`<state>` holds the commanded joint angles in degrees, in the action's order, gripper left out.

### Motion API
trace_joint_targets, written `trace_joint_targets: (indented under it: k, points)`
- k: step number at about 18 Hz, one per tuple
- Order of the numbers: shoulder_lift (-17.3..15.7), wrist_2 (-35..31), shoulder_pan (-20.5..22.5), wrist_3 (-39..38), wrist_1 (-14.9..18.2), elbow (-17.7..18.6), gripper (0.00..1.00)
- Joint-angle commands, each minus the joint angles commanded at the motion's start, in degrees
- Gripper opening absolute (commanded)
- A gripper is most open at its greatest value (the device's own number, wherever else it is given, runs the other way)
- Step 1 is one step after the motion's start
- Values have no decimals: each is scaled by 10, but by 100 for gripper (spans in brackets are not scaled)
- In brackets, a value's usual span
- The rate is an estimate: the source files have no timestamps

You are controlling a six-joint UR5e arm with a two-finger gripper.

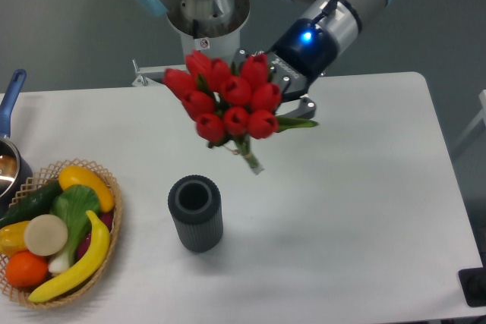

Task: Insert the flowers into the vase
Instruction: 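Carry the tulip bouquet over the dark grey vase, stems downward, then lower the tulip stems into the vase opening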

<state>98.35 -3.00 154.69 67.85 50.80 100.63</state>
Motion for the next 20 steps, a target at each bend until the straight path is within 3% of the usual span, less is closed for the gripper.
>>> trace_joint_targets:
  k: [9, 20]
  points:
    - [32, 26, -46, 13, -1, 0, 42]
    - [57, 34, -50, 15, -1, 1, 42]
